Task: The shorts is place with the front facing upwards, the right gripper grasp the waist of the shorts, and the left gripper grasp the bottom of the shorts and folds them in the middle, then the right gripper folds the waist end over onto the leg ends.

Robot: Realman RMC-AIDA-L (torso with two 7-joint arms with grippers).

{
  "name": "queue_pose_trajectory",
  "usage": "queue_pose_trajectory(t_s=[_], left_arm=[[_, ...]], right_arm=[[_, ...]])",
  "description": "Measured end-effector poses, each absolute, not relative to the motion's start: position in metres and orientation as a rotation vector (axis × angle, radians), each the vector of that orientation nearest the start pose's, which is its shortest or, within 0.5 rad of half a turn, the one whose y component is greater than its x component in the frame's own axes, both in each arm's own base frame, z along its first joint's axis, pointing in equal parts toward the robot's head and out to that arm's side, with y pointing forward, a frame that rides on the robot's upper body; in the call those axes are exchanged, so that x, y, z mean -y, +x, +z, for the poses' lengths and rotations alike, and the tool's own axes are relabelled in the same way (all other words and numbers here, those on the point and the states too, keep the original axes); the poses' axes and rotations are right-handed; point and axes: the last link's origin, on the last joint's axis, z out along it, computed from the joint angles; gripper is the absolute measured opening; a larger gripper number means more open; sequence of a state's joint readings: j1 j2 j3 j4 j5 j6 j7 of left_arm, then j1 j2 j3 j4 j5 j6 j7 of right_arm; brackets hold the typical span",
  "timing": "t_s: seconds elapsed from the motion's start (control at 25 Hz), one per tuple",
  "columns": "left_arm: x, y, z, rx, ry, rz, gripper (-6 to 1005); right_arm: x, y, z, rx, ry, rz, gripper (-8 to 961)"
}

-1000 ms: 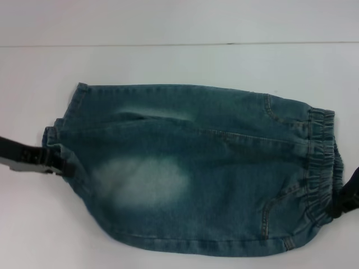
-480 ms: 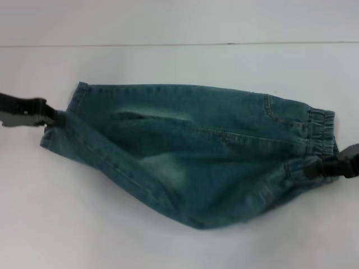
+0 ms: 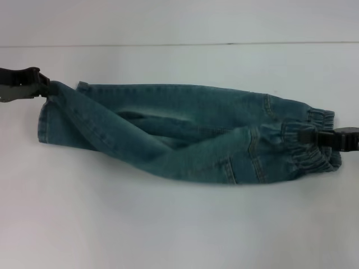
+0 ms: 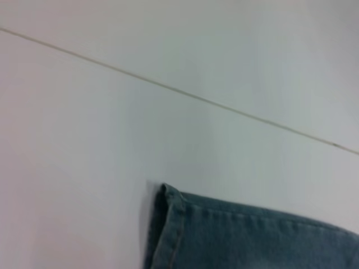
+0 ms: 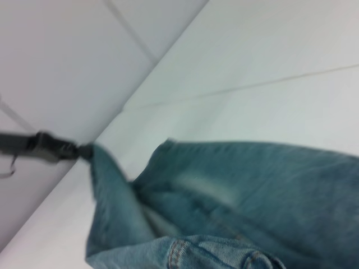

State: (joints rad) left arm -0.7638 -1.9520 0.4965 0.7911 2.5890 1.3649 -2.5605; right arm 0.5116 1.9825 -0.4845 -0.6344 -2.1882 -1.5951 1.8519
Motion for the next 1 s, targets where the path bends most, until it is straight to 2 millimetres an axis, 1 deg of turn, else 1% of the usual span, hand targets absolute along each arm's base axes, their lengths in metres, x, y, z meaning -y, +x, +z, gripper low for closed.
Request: queue_pose_trajectory(t_s=[0.12,0.28,0.48,0.68,0.76,1.0], left_arm=[[-0.417,-0.282,0.086,1.725,-1.965,-0.294,92],[-0.421,-0.286,0.085,1.719,-1.931,-0.301,91],[-0.424,-0.290,0.084,1.710,-1.893,-0.306,91],[-0.427,-0.293,0.082,1.699,-1.872,-0.306,91],[-0.428,-0.293,0.078,1.688,-1.872,-0.296,91],[-0.435,-0.288,0.066,1.629,-1.883,-0.268,92]], right_arm=[[-0.326,0.320,0.044,-1.386,-2.382,0.681,42],[-0.330,0.330,0.035,-1.435,-2.246,0.718,45],[-0.334,0.335,0.032,-1.436,-2.159,0.740,49],[-0.340,0.336,0.039,-1.418,-2.084,0.799,53],[-0.343,0.338,0.040,-1.413,-2.058,0.799,55],[-0.355,0.335,0.037,-1.395,-2.028,0.770,60]])
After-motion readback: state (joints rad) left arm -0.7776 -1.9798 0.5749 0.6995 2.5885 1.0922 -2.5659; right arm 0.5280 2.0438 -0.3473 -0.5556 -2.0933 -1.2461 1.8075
